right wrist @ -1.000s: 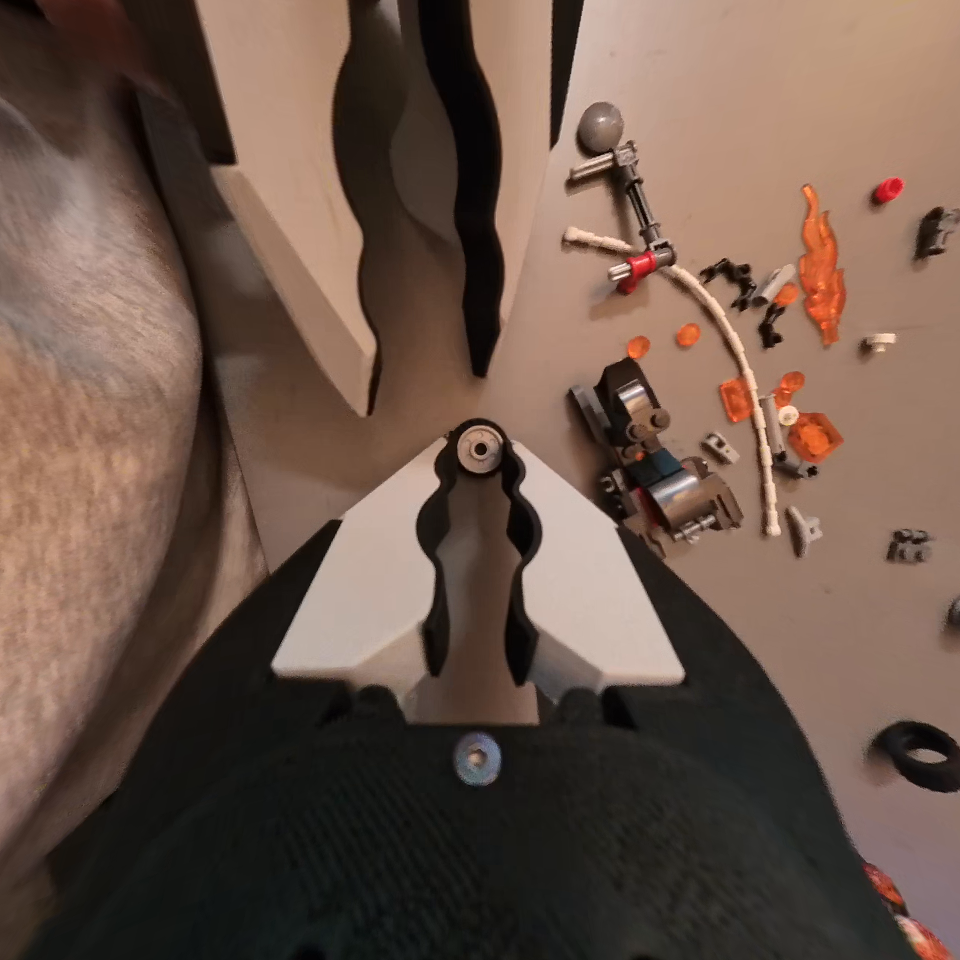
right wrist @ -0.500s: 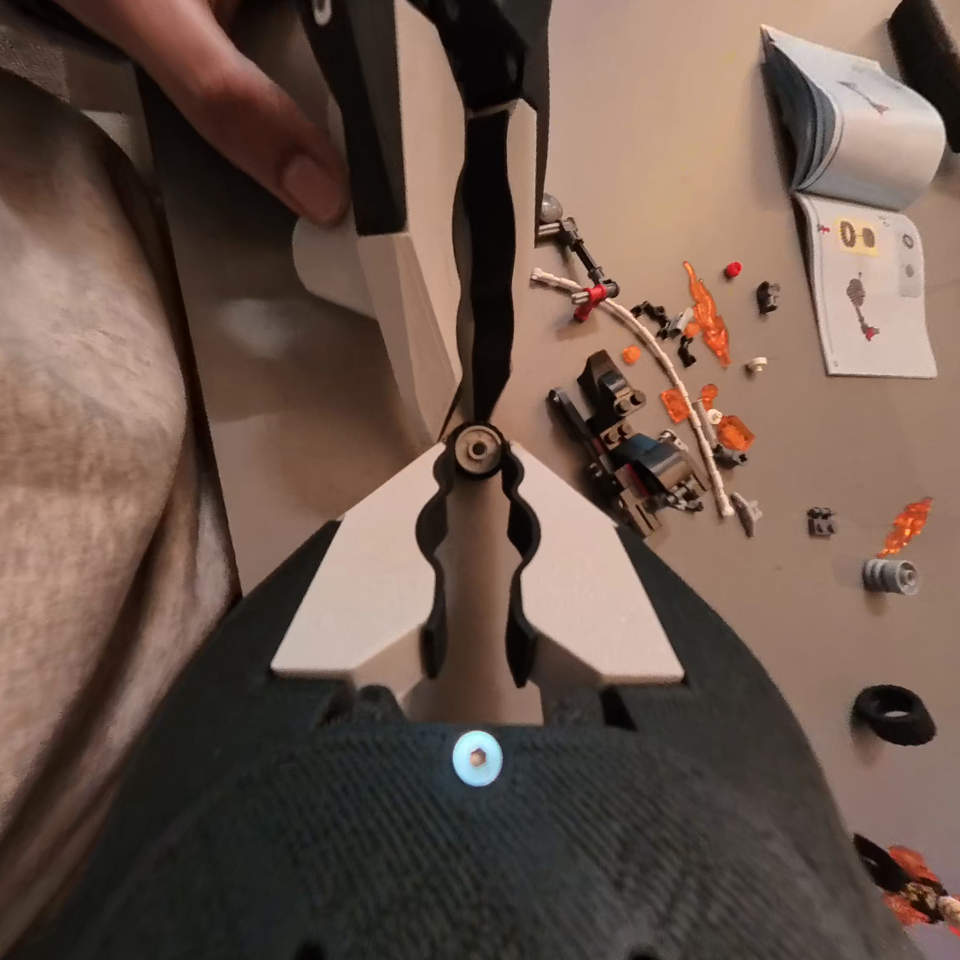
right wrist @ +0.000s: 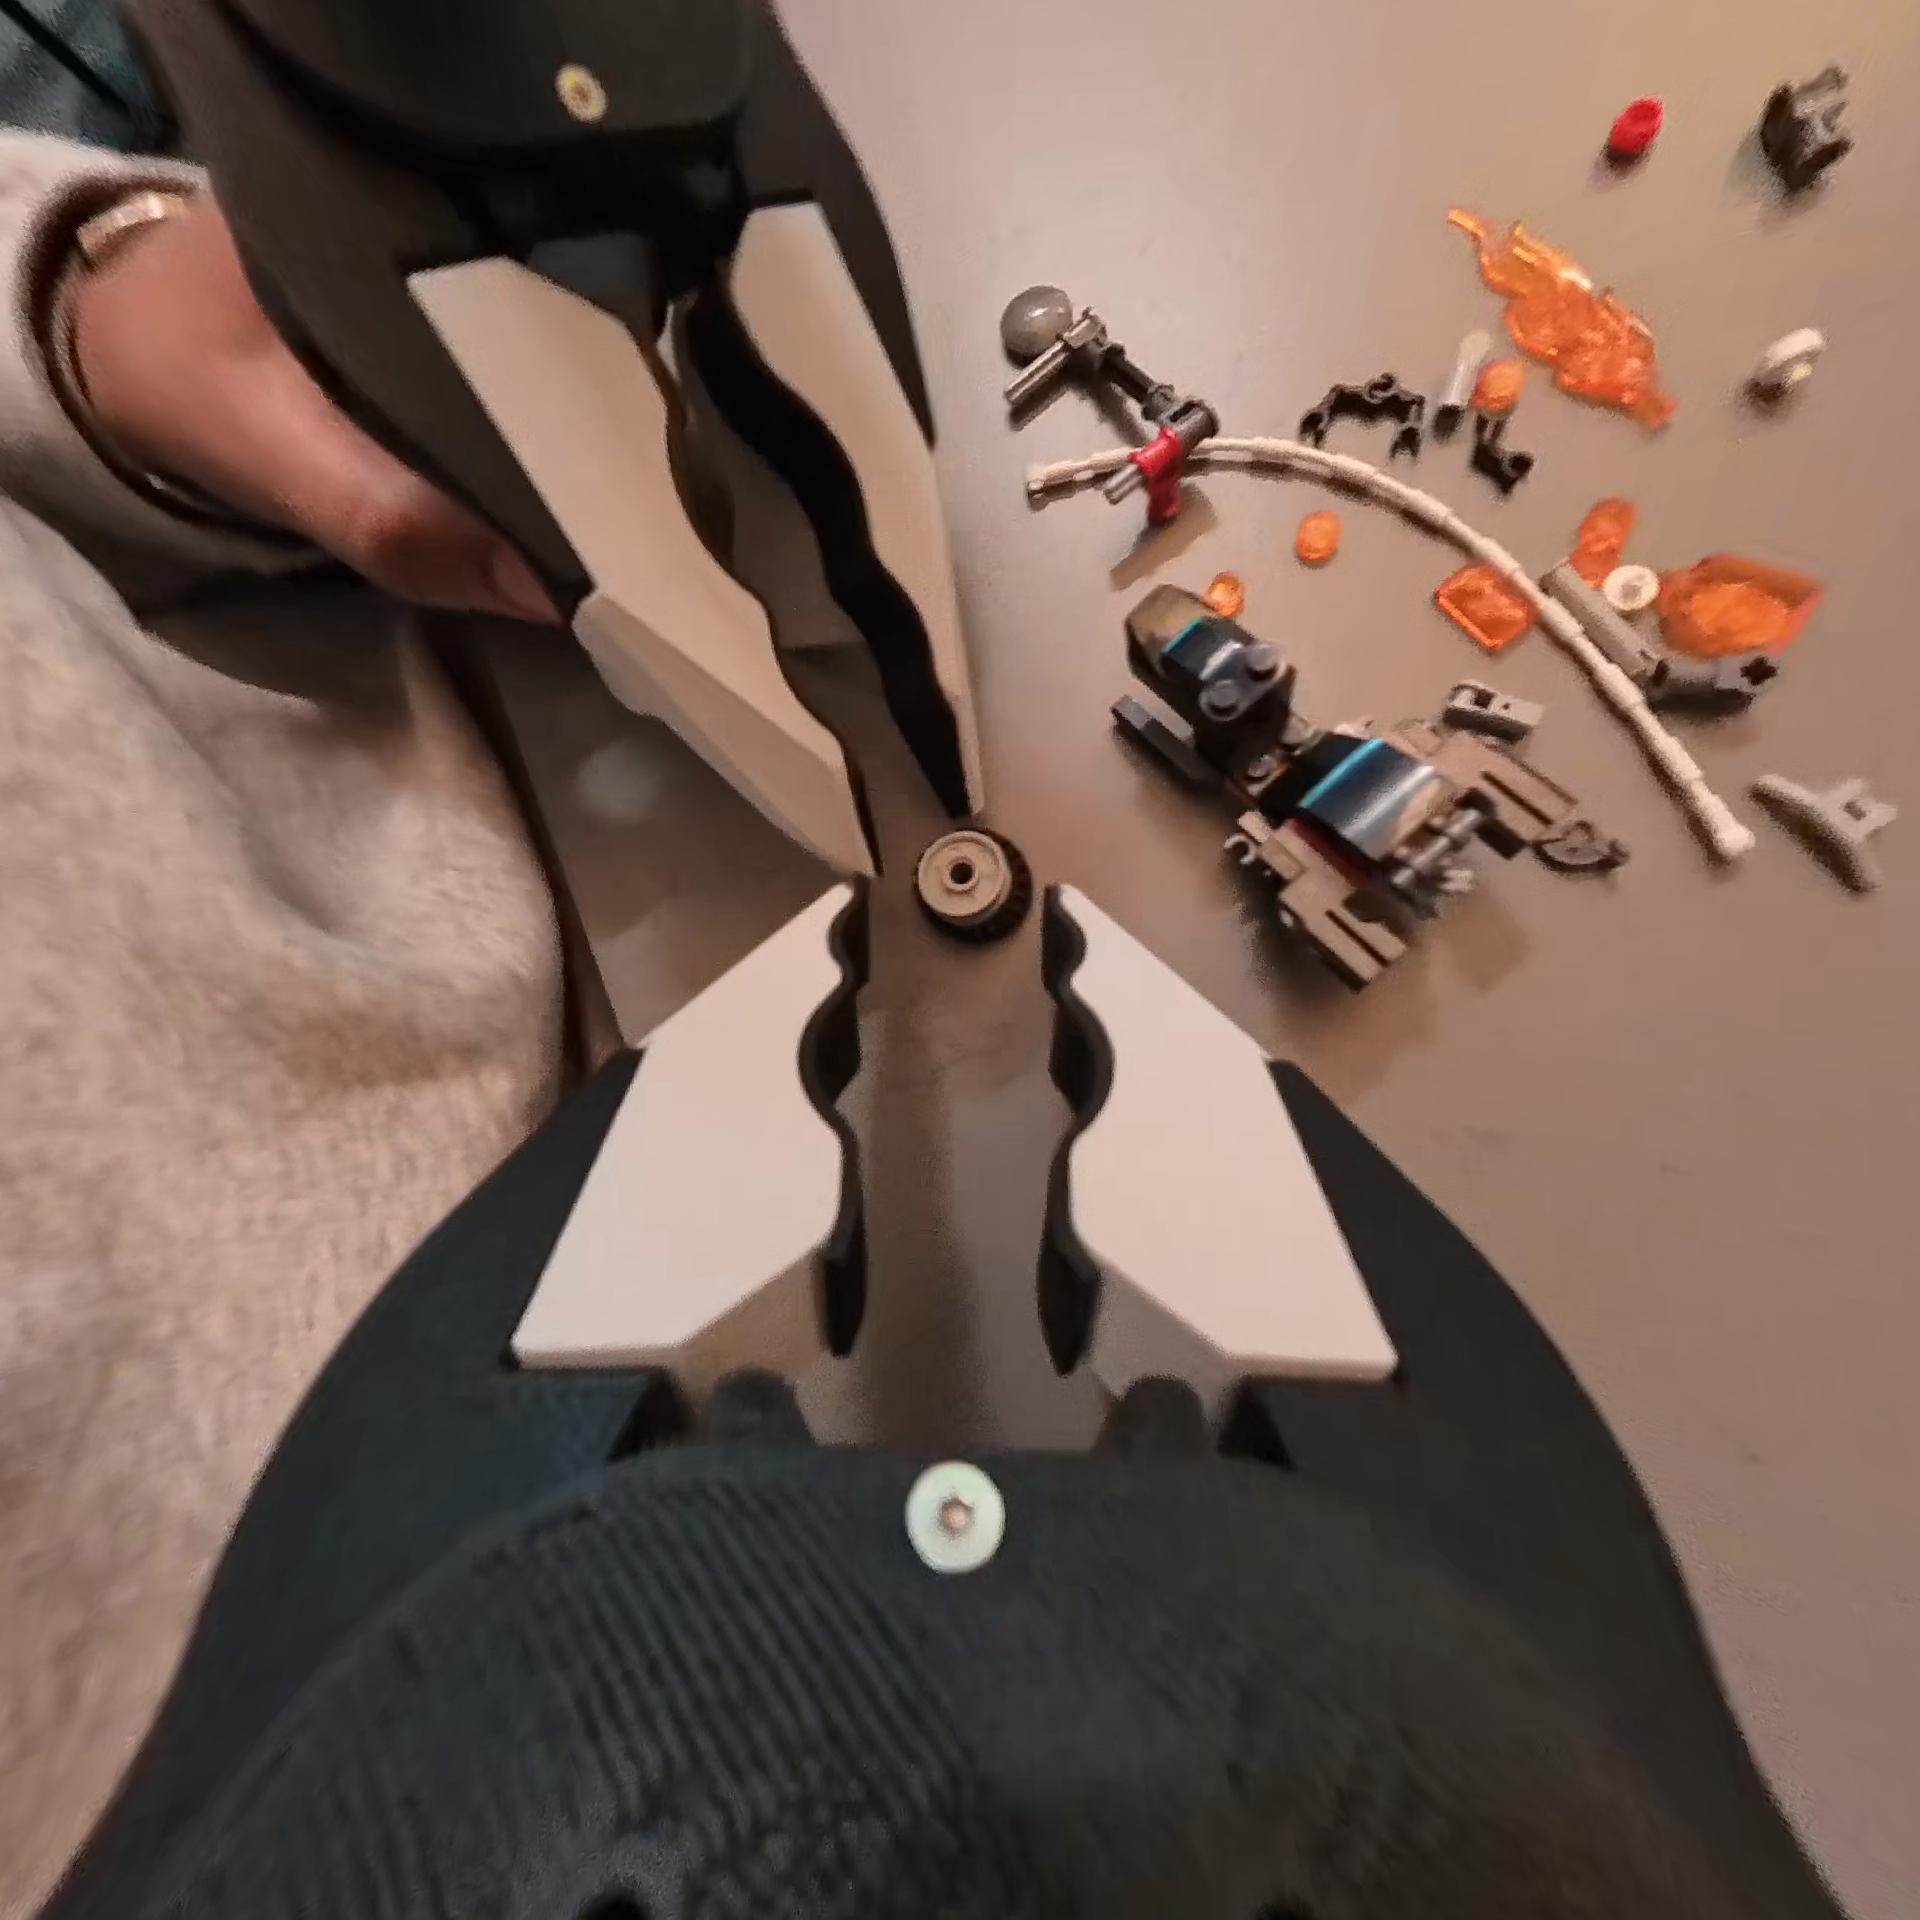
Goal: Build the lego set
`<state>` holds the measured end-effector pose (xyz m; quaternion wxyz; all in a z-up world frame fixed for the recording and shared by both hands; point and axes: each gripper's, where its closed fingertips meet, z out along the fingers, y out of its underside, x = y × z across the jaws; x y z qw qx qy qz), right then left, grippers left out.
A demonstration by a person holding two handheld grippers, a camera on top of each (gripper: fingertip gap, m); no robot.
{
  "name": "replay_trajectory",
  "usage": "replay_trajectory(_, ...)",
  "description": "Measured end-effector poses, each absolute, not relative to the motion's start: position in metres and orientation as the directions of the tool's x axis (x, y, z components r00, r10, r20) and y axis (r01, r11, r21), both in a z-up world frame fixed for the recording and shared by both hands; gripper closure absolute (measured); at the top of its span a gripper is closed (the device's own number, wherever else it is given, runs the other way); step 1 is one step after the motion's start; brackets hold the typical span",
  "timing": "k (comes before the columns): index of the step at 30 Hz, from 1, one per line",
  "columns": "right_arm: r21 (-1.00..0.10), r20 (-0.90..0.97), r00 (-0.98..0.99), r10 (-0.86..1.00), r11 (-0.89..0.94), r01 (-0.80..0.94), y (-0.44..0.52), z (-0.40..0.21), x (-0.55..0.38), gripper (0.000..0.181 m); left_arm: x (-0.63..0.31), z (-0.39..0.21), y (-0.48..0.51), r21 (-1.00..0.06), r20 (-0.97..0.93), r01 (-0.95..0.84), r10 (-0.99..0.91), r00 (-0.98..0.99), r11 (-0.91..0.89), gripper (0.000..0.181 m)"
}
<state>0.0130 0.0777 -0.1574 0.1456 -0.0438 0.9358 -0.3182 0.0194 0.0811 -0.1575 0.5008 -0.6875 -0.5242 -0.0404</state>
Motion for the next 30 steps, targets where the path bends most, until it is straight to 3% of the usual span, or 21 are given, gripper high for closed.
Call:
replay_trajectory(3, -0.603, -0.306, -0.94, -0.151, 0.795, 0.069, 0.075, -0.153, 0.009, 0.174, 0.019, -0.157, 0.081, -0.652, 0.577, 0.756, 0.682, 0.449, 0.054, 0.164)
replay_trajectory(8, -0.55, -0.275, -0.946, -0.173, 0.835, 0.007, 0.077, -0.157, 0.011, 0.18, 0.02, -0.162, 0.082, -0.631, 0.575, 0.775, 0.691, 0.438, 0.034, 0.168)
replay_trajectory(16, -0.459, -0.138, -0.962, -0.236, 0.876, -0.149, 0.077, -0.16, 0.013, 0.181, 0.018, -0.165, 0.08, -0.613, 0.588, 0.789, 0.696, 0.413, 0.05, 0.177)
replay_trajectory(30, -0.27, -0.026, -0.963, -0.268, 0.93, -0.251, 0.078, -0.162, 0.013, 0.181, 0.019, -0.165, 0.079, -0.611, 0.587, 0.79, 0.698, 0.41, 0.05, 0.179)
